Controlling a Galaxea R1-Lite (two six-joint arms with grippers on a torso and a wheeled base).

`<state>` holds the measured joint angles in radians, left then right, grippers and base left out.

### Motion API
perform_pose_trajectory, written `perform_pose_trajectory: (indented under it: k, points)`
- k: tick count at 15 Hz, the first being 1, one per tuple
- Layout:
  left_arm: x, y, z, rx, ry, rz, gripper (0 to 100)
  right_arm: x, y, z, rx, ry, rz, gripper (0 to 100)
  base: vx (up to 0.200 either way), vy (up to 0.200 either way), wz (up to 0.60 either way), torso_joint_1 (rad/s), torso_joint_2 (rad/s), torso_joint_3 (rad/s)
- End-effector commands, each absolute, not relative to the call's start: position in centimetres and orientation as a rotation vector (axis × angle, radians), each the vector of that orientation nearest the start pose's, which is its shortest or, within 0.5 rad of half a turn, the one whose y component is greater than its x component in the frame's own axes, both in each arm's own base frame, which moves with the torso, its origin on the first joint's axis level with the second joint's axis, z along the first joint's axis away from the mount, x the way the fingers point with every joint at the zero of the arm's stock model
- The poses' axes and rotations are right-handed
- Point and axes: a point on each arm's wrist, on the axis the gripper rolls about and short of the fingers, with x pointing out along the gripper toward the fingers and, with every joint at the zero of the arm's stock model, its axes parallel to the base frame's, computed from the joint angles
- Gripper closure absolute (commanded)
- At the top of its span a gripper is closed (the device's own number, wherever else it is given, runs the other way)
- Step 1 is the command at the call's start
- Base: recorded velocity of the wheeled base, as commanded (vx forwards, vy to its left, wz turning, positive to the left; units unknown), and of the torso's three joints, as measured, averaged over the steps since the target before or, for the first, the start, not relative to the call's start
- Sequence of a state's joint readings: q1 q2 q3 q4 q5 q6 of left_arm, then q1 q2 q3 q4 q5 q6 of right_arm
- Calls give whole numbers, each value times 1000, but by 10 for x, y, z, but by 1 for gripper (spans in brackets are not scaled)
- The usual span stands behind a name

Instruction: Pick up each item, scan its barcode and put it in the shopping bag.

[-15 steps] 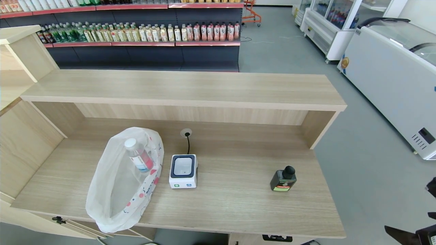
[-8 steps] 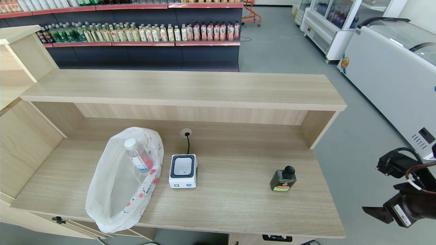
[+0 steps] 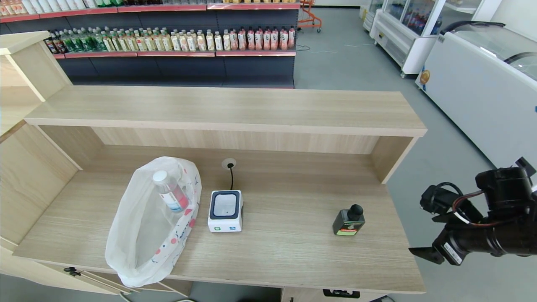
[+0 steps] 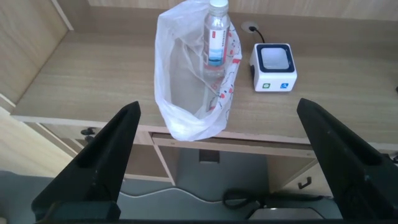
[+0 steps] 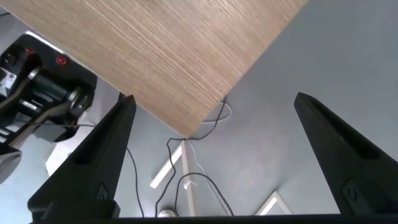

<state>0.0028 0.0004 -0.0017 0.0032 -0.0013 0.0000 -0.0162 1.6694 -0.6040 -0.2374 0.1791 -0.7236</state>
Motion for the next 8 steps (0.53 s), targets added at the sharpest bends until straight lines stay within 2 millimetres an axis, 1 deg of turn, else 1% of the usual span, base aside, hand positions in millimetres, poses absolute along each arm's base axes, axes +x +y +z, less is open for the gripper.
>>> perform_pose_trajectory:
  k: [1, 4, 8]
  points:
    - [-23, 0, 76, 0, 2, 2, 0, 262, 10, 89, -593, 759, 515, 0, 0, 0, 0, 0, 0, 0]
    - [-23, 0, 76, 0, 2, 2, 0, 277, 25, 81, -605, 734, 582, 0, 0, 0, 0, 0, 0, 0]
    - [-23, 0, 76, 0, 2, 3, 0, 293, 34, 70, -614, 706, 601, 0, 0, 0, 0, 0, 0, 0]
